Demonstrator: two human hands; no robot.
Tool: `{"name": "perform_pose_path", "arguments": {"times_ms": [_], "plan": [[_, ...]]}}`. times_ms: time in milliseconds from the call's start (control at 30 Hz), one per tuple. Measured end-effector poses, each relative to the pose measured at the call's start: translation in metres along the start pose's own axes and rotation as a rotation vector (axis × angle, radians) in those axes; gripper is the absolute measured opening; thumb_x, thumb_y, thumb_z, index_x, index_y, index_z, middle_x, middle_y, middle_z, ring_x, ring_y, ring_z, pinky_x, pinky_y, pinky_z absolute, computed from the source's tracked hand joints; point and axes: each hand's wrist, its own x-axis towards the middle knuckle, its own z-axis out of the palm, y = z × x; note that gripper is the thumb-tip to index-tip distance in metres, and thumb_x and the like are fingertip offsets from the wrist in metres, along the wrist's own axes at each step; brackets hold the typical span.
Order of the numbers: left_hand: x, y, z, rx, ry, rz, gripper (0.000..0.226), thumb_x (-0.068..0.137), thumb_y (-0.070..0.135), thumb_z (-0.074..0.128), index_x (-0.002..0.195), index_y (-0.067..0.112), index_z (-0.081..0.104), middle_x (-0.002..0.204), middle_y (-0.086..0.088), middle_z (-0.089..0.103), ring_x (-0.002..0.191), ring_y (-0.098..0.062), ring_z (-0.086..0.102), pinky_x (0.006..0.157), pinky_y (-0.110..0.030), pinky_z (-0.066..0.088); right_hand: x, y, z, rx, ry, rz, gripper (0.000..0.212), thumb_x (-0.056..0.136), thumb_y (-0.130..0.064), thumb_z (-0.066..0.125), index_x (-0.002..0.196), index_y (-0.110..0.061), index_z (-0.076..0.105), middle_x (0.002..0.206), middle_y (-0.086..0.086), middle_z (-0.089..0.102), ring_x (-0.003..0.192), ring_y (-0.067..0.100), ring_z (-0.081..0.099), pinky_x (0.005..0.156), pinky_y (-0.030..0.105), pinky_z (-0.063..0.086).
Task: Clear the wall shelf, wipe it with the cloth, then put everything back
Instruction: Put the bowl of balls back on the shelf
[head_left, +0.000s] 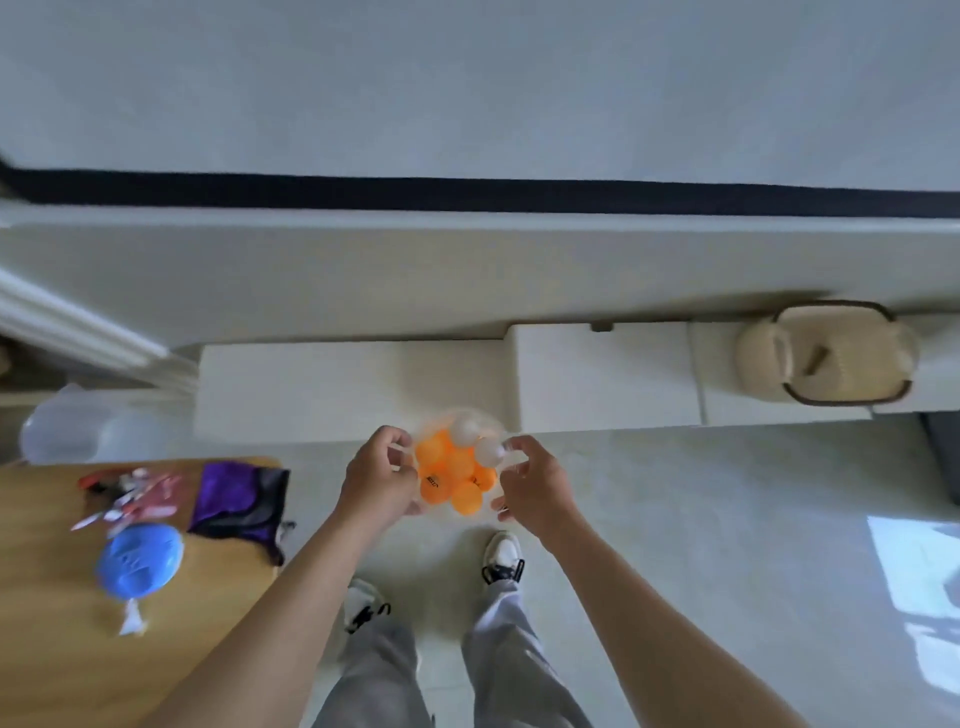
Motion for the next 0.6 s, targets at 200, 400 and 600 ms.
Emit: {"name": "perform_pose_path", "arguments": {"times_ms": [200, 400, 600], "plan": [[0.01, 0.064, 0.11, -0.113, -0.078, 0.03, 0.014, 0.094, 0.012, 0.062, 0.1, 0.024, 0.062, 0.111, -0.003, 0.062, 0.092, -0.025, 0.069, 0.069, -0.042, 0.064, 0.042, 0.025, -0.111, 0.124, 0.13, 0.043, 0.038, 0.092, 0.004, 0.041, 0.114, -0.023, 0.058, 0.078, 0.015, 0.066, 0.057, 0.025, 0.068, 0.066, 0.048, 0.063], [0.028, 0.105, 0.185, -0.211, -0.187, 0.021, 0.039, 0.093, 0.005, 0.063, 0.127, 0.022, 0.056, 0.124, 0.0, 0.06, 0.102, -0.012, 0.064, 0.082, -0.035, 0.061, 0.084, 0.034, -0.185, 0.211, 0.223, 0.066, 0.04, 0.091, 0.004, 0.04, 0.114, -0.023, 0.058, 0.083, 0.014, 0.065, 0.06, 0.026, 0.069, 0.064, 0.043, 0.064], [0.062, 0.125, 0.225, -0.118, -0.264, -0.012, 0.062, 0.092, 0.006, 0.06, 0.147, 0.029, 0.043, 0.124, 0.0, 0.057, 0.109, -0.018, 0.064, 0.086, -0.038, 0.06, 0.126, 0.038, -0.212, 0.263, 0.264, 0.091, 0.041, 0.092, 0.005, 0.042, 0.113, -0.026, 0.059, 0.086, 0.011, 0.064, 0.068, 0.03, 0.072, 0.063, 0.042, 0.064]]}}
